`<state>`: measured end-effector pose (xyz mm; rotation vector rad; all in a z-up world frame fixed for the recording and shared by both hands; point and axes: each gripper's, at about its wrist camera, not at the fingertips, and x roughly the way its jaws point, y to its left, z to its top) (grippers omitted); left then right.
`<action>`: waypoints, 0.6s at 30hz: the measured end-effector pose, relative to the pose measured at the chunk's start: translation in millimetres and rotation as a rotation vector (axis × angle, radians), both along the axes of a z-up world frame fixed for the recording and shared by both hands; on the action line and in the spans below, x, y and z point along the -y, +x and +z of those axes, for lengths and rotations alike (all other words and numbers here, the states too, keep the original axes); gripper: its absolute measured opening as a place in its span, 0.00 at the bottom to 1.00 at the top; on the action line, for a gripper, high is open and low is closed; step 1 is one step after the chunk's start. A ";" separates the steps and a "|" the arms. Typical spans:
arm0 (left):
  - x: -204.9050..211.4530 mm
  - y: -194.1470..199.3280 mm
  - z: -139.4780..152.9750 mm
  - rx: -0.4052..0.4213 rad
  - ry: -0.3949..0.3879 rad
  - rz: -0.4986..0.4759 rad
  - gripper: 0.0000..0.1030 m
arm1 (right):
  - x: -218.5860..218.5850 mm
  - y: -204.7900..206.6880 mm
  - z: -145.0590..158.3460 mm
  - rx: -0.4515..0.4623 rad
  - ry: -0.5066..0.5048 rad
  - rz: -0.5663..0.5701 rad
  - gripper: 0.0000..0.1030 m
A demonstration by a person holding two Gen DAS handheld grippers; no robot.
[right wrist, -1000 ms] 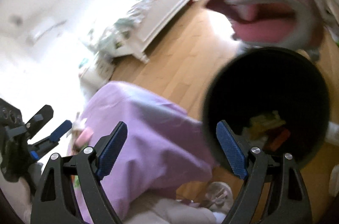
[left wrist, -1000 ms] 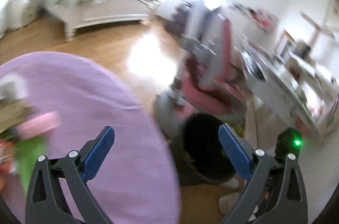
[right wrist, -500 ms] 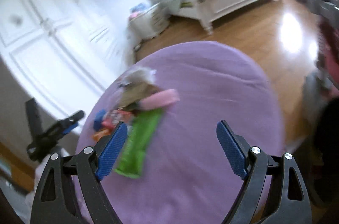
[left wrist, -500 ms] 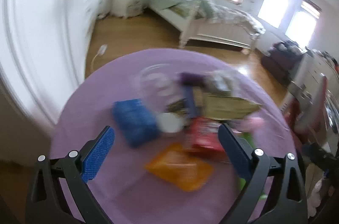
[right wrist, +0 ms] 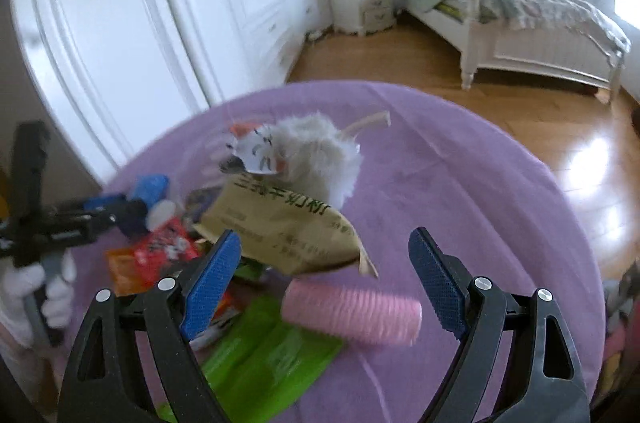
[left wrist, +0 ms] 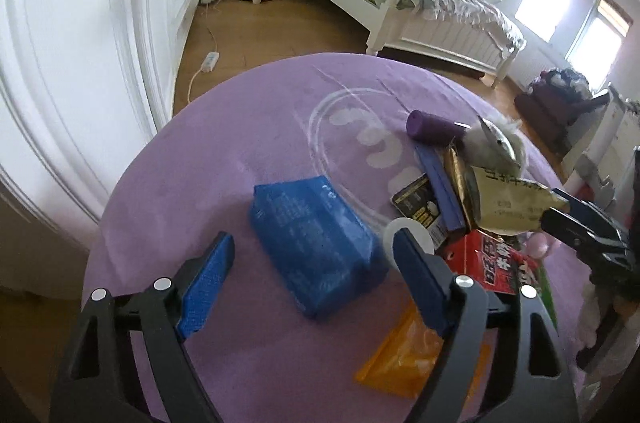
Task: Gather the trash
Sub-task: 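Grasp the blue packet with the left tool while the right tool grasps the beige snack wrapper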
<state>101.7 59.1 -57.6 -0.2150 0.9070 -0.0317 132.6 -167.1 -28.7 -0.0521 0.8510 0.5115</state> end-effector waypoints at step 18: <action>-7.0 -41.8 33.7 0.145 -0.151 -0.067 0.34 | 38.2 -74.1 49.3 0.023 0.331 -0.087 0.37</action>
